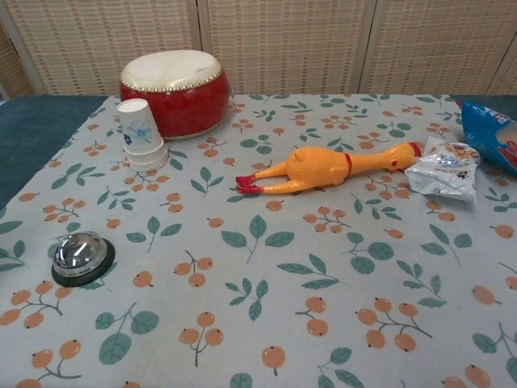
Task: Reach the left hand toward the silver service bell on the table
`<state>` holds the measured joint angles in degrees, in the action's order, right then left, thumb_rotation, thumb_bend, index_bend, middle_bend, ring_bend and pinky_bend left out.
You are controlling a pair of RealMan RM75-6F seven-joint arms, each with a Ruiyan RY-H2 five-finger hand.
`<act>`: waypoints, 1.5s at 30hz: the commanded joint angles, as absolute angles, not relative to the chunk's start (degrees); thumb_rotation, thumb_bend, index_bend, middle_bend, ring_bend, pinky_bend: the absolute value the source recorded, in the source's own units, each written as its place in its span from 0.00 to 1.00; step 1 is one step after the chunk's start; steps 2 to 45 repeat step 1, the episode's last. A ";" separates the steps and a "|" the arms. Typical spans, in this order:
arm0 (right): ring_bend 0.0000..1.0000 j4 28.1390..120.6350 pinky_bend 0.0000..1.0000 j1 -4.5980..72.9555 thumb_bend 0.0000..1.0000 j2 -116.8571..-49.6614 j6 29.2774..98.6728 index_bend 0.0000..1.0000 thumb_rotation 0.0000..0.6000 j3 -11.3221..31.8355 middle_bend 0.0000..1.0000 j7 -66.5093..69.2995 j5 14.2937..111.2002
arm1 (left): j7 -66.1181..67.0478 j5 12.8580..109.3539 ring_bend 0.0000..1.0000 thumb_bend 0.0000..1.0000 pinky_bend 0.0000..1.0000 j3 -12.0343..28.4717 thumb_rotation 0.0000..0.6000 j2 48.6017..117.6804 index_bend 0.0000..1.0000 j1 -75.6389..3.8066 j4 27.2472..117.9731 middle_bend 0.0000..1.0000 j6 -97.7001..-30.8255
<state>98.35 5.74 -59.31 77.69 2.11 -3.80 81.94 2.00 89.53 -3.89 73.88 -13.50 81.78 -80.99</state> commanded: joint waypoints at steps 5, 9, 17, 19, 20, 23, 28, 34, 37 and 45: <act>0.00 98.24 0.09 5.88 0.38 -59.51 77.55 0.01 1.00 2.35 0.00 -4.27 81.43 | 3.97 85.40 0.03 1.00 0.20 -3.35 1.00 70.85 0.03 -11.73 84.03 0.05 -80.00; 0.00 98.24 0.09 5.88 0.38 -59.51 77.55 0.01 1.00 2.35 0.00 -4.27 81.43 | 3.97 85.40 0.03 1.00 0.20 -3.35 1.00 70.85 0.03 -11.73 84.03 0.05 -80.00; 0.00 98.24 0.09 5.88 0.38 -59.51 77.55 0.01 1.00 2.35 0.00 -4.27 81.43 | 3.97 85.40 0.03 1.00 0.20 -3.35 1.00 70.85 0.03 -11.73 84.03 0.05 -80.00; 0.00 98.24 0.09 5.88 0.38 -59.51 77.55 0.01 1.00 2.35 0.00 -4.27 81.43 | 3.97 85.40 0.03 1.00 0.20 -3.35 1.00 70.85 0.03 -11.73 84.03 0.05 -80.00; 0.00 98.24 0.09 5.88 0.38 -59.51 77.55 0.01 1.00 2.35 0.00 -4.27 81.43 | 3.97 85.40 0.03 1.00 0.20 -3.35 1.00 70.85 0.03 -11.73 84.03 0.05 -80.00; 0.00 98.24 0.09 5.88 0.38 -59.51 77.55 0.01 1.00 2.35 0.00 -4.27 81.43 | 3.97 85.40 0.03 1.00 0.20 -3.35 1.00 70.85 0.03 -11.73 84.03 0.05 -80.00; 0.00 98.24 0.09 5.88 0.38 -59.51 77.55 0.01 1.00 2.35 0.00 -4.27 81.43 | 3.97 85.40 0.03 1.00 0.20 -3.35 1.00 70.85 0.03 -11.73 84.03 0.05 -80.00; 0.00 98.24 0.09 5.88 0.38 -59.51 77.55 0.01 1.00 2.35 0.00 -4.27 81.43 | 3.97 85.40 0.03 1.00 0.20 -3.35 1.00 70.85 0.03 -11.73 84.03 0.05 -80.00; 0.00 98.24 0.09 5.88 0.38 -59.51 77.55 0.01 1.00 2.35 0.00 -4.27 81.43 | 3.97 85.40 0.03 1.00 0.20 -3.35 1.00 70.85 0.03 -11.73 84.03 0.05 -80.00; 0.00 98.24 0.09 5.88 0.38 -59.51 77.55 0.01 1.00 2.35 0.00 -4.27 81.43 | 3.97 85.40 0.03 1.00 0.20 -3.35 1.00 70.85 0.03 -11.73 84.03 0.05 -80.00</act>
